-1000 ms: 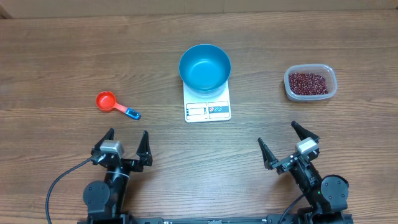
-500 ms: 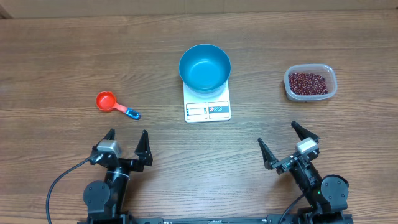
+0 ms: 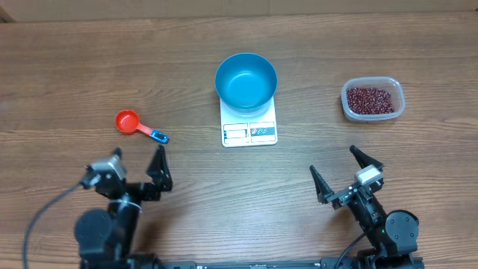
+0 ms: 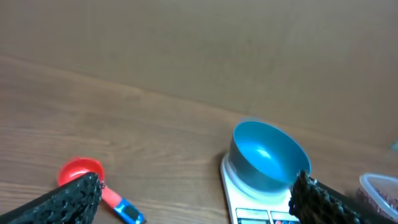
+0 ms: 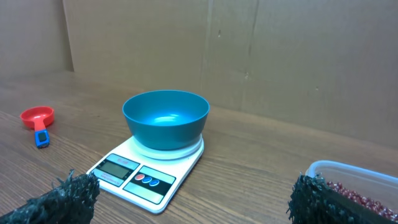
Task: Scoop item into bowl and weigh 150g on scale
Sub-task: 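Move the left gripper over the red scoop's blue handle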
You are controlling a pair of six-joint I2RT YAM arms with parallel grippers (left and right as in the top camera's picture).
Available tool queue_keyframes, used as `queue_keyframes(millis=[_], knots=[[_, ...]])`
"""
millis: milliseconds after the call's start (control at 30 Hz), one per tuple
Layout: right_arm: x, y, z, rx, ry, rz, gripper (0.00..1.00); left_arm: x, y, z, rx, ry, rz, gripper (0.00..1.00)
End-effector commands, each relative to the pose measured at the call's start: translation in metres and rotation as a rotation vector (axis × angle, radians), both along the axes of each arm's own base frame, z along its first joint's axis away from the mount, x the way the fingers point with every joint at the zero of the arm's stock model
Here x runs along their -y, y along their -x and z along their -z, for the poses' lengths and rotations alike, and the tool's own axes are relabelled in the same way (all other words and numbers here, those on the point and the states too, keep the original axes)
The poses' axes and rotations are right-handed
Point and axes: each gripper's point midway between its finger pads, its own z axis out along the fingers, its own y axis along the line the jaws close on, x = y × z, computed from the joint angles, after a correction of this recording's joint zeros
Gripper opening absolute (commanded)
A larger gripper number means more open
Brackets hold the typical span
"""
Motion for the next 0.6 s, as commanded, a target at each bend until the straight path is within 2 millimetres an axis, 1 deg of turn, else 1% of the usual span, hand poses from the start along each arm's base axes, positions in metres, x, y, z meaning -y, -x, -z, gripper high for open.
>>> queue_keyframes(millis=[0, 133, 233, 333, 433, 567], knots=[[0.000, 0.000, 0.002, 0.000, -0.004, 0.002, 1.00, -0.012, -0.015, -0.022, -0.083, -0.028, -0.056, 1.00], [0.000, 0.000, 0.002, 0.000, -0.004, 0.002, 1.00, -0.013, -0.035, -0.031, -0.235, -0.018, -0.051, 1.00], [0.000, 0.000, 0.002, 0.000, -0.004, 0.002, 1.00, -0.016, -0.049, -0.034, -0.369, -0.010, -0.061, 1.00], [0.000, 0.000, 0.002, 0.000, -0.004, 0.002, 1.00, -0.021, -0.058, -0.032, -0.472, -0.014, -0.082, 1.00], [0.000, 0.000, 0.002, 0.000, -0.004, 0.002, 1.00, -0.021, -0.065, -0.028, -0.554, -0.011, -0.079, 1.00], [0.000, 0.000, 0.002, 0.000, -0.004, 0.002, 1.00, -0.021, -0.075, -0.021, -0.598, -0.005, -0.070, 1.00]])
